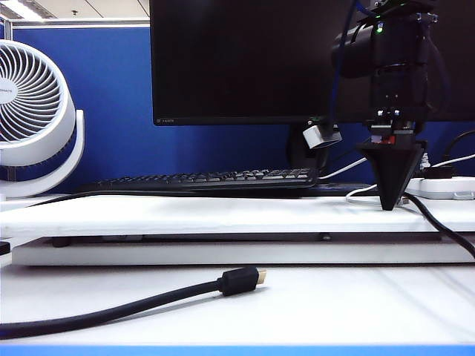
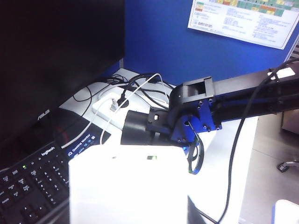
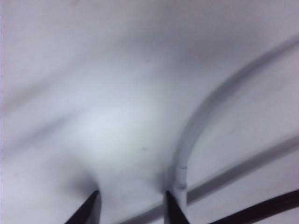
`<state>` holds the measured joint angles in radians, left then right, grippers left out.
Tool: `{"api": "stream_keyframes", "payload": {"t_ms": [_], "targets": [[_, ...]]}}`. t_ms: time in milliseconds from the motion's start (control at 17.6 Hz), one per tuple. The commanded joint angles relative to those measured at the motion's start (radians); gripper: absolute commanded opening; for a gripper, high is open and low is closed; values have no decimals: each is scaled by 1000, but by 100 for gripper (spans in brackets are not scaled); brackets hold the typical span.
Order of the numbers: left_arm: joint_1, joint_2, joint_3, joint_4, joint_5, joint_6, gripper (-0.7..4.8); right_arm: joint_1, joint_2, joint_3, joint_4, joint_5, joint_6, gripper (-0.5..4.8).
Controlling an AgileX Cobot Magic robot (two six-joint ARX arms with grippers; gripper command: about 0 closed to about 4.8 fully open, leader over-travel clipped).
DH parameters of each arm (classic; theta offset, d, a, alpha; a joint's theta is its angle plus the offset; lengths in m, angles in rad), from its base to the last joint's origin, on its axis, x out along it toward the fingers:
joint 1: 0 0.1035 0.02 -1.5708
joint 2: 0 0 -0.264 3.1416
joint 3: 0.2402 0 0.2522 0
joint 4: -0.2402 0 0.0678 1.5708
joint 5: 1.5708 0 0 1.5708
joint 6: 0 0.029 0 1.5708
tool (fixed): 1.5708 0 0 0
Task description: Pick up the Type-C charging cable and the charging base, insert one end of the Type-C charger into the corresponding slot on the base, and finally place the plugged-in charger back on the table.
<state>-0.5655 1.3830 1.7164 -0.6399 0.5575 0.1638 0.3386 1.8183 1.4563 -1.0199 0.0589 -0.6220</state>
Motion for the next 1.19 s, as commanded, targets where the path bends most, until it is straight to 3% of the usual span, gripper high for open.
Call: {"api": "stream_keyframes", "payload": {"t_ms": [57, 568, 795, 1192], "targets": [[-1, -7, 3, 19, 7, 0, -6, -1, 7, -1, 29, 22, -9, 179], [-1, -7, 3, 20, 7, 0, -6, -1, 7, 223, -69, 21, -13, 170], [-1, -7, 3, 21, 7, 0, -6, -1, 16, 230, -133, 8, -89, 170], [-1, -7, 3, 20, 8, -1, -6, -1, 82, 230, -167, -57, -89, 170]]}}
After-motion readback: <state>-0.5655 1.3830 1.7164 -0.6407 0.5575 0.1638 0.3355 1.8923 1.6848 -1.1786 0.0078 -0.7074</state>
